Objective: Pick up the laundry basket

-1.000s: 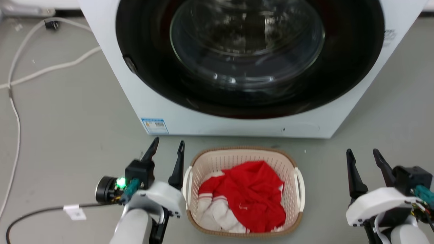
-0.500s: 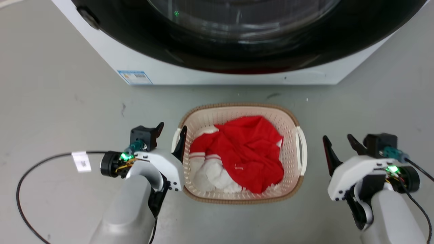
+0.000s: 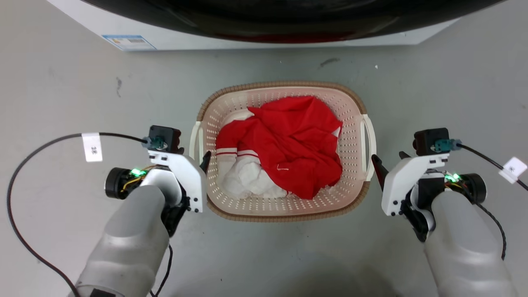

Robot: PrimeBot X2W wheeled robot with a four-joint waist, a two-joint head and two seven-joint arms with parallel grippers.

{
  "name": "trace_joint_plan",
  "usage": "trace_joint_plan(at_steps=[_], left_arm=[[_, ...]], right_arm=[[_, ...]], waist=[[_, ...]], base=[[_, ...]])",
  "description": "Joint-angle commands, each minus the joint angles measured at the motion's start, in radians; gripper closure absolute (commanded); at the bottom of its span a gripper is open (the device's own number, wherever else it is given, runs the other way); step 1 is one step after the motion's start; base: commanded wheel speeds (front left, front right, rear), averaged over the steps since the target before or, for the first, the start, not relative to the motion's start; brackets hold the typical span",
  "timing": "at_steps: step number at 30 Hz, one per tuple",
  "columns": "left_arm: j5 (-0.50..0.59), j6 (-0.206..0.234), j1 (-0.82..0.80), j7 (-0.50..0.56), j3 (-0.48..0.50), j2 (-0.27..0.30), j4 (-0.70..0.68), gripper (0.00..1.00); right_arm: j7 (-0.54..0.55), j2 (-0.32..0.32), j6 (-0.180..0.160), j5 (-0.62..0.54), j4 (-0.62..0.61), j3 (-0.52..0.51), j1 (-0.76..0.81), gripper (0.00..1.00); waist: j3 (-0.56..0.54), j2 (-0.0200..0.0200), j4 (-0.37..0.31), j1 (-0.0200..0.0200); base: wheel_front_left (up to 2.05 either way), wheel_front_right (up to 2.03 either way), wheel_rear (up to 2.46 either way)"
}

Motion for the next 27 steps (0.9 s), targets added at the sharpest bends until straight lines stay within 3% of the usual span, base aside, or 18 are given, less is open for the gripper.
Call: trace_joint_plan(at_steps=[1, 3, 11, 27], left_arm=[[-0.019, -0.002, -0.022, 0.017, -0.017, 0.012, 0.001, 0.0], [-0.091, -0.002, -0.055, 0.092, -0.077, 0.052, 0.005, 0.0], [-0.191, -0.002, -0.115, 0.173, -0.163, 0.113, 0.016, 0.0], [-0.297, -0.001, -0.194, 0.189, -0.256, 0.144, 0.059, 0.0]], right_arm=[[0.0, -0.001, -0.001, 0.005, 0.022, 0.008, -0.034, 0.0], [0.004, 0.0, -0.001, 0.018, 0.109, 0.035, -0.104, 0.0], [-0.003, 0.004, -0.001, 0.048, 0.252, 0.092, -0.216, 0.0], [0.023, 0.005, -0.001, 0.216, 0.358, 0.272, -0.324, 0.0]], waist=[[0.028, 0.0, -0.012, -0.0002], [0.069, 0.0, -0.022, -0.0002], [0.128, 0.0, -0.033, -0.0002], [0.19, 0.0, -0.046, -0.0002]], base=[[0.0, 0.0, 0.0], [0.0, 0.0, 0.0], [0.0, 0.0, 0.0], [0.0, 0.0, 0.0]])
